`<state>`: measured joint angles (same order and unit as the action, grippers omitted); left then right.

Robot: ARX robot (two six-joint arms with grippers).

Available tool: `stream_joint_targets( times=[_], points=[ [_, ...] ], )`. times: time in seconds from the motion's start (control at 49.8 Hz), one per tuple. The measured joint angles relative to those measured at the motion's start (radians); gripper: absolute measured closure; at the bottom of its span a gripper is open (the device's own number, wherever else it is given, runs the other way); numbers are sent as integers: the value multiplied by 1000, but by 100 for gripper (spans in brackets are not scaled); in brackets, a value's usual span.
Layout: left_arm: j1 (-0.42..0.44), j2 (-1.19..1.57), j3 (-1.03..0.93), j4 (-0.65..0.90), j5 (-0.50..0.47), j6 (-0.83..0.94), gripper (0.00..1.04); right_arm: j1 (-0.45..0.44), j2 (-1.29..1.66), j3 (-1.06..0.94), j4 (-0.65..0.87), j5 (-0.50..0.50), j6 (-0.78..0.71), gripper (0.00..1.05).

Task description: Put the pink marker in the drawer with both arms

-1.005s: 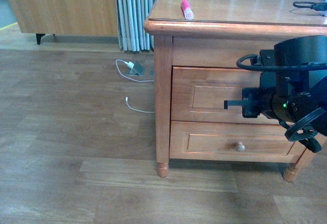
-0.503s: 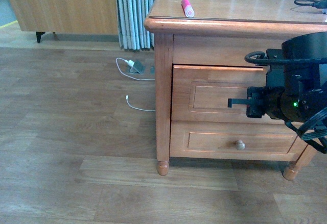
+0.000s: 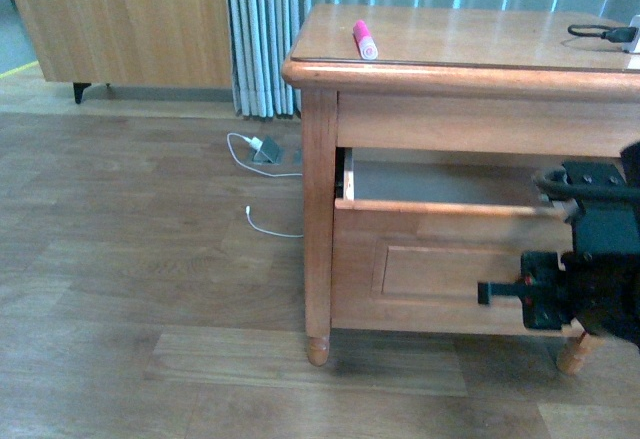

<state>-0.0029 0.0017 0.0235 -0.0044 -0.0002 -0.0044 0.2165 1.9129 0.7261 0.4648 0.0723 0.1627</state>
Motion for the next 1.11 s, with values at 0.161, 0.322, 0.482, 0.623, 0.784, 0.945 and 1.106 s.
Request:
stream_joint_targets(
  times=[0.161, 0.322, 0.482, 0.623, 0.784, 0.945, 1.106],
  points=[
    [0, 0, 0, 0, 0, 0, 6, 16, -113, -140, 3, -28, 19, 72],
    [0, 0, 0, 0, 0, 0, 6, 32, -243, -236, -22, -67, 47, 48],
    [0, 0, 0, 0, 0, 0, 6, 39, -438, -279, -98, -110, 69, 23],
    [0, 0, 0, 0, 0, 0, 6, 23, -595, -298, -170, -114, 81, 6],
    [0, 0, 0, 0, 0, 0, 6, -9, -777, -319, -252, -117, 86, 8],
    [0, 0, 0, 0, 0, 0, 6, -42, -969, -338, -339, -124, 70, 8],
    [0, 0, 0, 0, 0, 0, 6, -111, -1156, -372, -443, -181, 59, 8]
  ],
)
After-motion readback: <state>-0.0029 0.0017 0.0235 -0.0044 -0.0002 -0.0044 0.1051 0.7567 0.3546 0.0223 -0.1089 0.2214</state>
